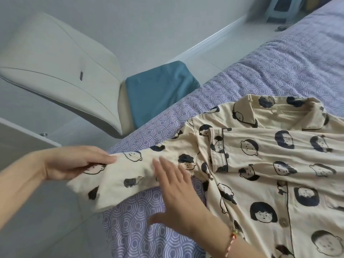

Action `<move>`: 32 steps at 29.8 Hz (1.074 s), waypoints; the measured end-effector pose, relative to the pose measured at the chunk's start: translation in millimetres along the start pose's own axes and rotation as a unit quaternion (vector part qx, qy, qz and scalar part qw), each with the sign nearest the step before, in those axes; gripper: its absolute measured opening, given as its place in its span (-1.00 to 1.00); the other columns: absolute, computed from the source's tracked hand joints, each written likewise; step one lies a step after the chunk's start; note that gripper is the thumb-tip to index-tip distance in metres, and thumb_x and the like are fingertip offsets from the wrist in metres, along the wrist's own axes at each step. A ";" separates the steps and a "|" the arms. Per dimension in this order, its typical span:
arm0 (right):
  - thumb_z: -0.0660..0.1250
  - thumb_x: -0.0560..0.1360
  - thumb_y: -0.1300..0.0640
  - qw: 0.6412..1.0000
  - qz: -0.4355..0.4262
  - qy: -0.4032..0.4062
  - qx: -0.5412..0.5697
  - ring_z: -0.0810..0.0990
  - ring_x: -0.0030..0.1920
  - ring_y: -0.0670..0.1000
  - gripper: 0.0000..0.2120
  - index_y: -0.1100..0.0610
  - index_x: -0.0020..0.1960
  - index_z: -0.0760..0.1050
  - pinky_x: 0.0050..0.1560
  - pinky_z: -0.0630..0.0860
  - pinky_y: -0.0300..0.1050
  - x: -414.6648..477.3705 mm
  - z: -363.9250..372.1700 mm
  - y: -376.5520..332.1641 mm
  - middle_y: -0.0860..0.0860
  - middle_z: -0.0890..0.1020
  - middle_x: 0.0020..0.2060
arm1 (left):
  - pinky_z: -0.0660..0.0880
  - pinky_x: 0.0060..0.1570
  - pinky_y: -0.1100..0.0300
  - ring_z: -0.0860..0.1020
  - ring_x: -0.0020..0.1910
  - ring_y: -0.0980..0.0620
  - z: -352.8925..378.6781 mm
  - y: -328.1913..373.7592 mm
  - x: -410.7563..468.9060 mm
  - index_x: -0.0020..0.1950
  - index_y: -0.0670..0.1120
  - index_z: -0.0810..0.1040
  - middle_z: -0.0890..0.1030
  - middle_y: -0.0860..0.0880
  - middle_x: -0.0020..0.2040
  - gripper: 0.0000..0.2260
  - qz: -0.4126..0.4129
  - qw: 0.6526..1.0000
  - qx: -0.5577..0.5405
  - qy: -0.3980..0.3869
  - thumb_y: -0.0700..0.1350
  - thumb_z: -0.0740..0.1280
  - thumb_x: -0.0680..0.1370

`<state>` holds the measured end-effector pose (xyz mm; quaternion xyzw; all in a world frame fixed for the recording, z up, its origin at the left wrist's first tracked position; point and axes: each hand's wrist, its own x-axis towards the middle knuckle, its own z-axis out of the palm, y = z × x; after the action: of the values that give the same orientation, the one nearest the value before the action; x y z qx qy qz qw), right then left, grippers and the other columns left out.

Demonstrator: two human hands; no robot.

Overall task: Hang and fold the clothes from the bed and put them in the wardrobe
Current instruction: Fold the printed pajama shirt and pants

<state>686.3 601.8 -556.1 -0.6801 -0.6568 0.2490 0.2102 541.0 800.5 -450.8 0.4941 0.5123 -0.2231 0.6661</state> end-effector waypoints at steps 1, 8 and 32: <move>0.48 0.28 -0.17 0.998 -0.036 0.047 0.036 -0.06 0.50 0.03 0.08 0.08 0.51 -0.16 0.48 -0.21 -0.01 2.0 -6.2 -21.6 0.07 0.03 0.50 | 0.59 -0.01 0.03 0.62 0.01 -0.16 17.0 16.0 -10.3 0.11 -0.31 0.59 0.61 -0.29 0.08 -0.44 0.034 0.998 -0.015 -0.046 0.00 0.56 0.25; 0.32 0.50 0.15 0.670 0.133 0.367 0.631 0.57 -0.25 -0.09 -0.84 0.00 -0.23 0.59 -0.20 0.55 -0.17 5.9 -95.0 -20.6 -0.06 0.64 -0.31 | 0.61 -0.09 0.14 0.65 -0.08 -0.03 101.2 104.7 -2.7 0.00 -0.20 0.58 0.65 -0.16 -0.04 -0.78 0.276 0.932 -0.231 -0.051 -0.10 0.27 0.48; 0.23 0.54 0.22 0.818 0.345 0.456 0.057 0.40 -0.39 -0.06 -0.90 0.17 -0.16 0.43 -0.37 0.34 -0.33 -152.2 -153.9 224.3 -0.01 0.48 -0.35 | 0.50 -0.45 0.13 0.51 -0.37 -0.05 188.4 -13.6 162.5 -0.15 -0.13 0.45 0.45 -0.09 -0.26 -0.47 0.440 0.634 0.538 0.339 -0.47 0.48 -0.01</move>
<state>955.7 445.3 -562.8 -0.8844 -0.1929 0.0033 0.4249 678.2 661.8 -605.7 0.9727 0.2131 0.0438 0.0805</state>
